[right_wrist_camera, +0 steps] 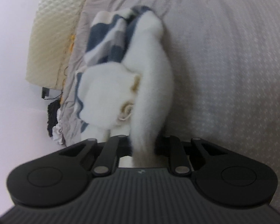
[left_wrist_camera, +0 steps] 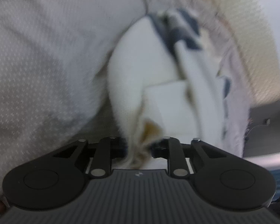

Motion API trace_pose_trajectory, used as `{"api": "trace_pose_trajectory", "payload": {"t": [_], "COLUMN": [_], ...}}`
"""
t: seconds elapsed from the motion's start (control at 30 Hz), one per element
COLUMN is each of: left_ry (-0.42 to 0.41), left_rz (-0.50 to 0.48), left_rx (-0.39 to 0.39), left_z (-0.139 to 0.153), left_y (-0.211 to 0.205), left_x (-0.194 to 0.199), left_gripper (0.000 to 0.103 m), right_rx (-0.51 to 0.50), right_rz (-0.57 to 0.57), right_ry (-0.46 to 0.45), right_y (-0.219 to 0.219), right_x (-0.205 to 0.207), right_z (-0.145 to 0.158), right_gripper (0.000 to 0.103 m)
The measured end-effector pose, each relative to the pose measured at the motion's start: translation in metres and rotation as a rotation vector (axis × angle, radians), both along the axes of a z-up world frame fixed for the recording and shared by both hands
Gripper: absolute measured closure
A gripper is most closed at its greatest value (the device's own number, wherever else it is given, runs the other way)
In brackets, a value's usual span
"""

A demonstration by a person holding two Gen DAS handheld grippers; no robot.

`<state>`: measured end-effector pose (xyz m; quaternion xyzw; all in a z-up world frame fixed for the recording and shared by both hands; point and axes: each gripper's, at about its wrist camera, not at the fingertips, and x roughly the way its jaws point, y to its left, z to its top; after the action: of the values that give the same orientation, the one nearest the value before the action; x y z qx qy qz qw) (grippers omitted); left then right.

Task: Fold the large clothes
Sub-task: 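Lift the hem with both grippers and fold it over toward the collar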

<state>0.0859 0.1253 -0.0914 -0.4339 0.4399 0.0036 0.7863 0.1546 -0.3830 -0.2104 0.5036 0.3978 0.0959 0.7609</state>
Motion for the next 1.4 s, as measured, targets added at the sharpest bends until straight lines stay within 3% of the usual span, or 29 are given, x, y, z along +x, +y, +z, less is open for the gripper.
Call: {"api": "trace_pose_trajectory", "payload": {"t": [0.17,0.37,0.5,0.77,0.93,1.03,1.1,1.27,1.4], "left_ry": [-0.164,-0.287,-0.357,-0.501,-0.539,-0.518,-0.501,-0.471,-0.430], "left_rz": [0.007,0.005,-0.018,-0.055,-0.079,-0.080,-0.073,-0.042,0.005], "left_rx": [-0.061,-0.183,-0.216,-0.303,-0.330,-0.315,-0.266,-0.145,-0.044], "left_z": [0.046,0.095,0.130,0.179,0.186,0.185,0.187,0.186,0.170], "left_y": [0.008,0.023,0.026,0.040,0.042,0.043,0.038,0.020,0.009], "left_x": [-0.021,-0.037,-0.065,-0.180,-0.233,-0.222,-0.198,-0.104,-0.024], "left_gripper": [0.084,0.085,0.086,0.086,0.086,0.086,0.085,0.085,0.085], "right_rx": [0.071,0.084,0.073,0.073,0.051,0.050,0.069,0.083,0.116], "right_rz": [0.034,0.057,0.077,0.118,0.107,0.086,0.061,-0.020,-0.075], "right_ry": [-0.148,-0.276,-0.356,-0.477,-0.499,-0.452,-0.414,-0.339,-0.270], "right_y": [-0.011,-0.029,-0.043,-0.058,-0.067,-0.068,-0.067,-0.066,-0.062], "right_x": [-0.004,-0.011,-0.026,-0.112,-0.155,-0.139,-0.116,-0.034,0.029], "right_z": [0.043,0.099,0.137,0.199,0.214,0.208,0.199,0.175,0.140], "right_gripper": [0.089,0.089,0.090,0.090,0.089,0.089,0.089,0.087,0.087]}}
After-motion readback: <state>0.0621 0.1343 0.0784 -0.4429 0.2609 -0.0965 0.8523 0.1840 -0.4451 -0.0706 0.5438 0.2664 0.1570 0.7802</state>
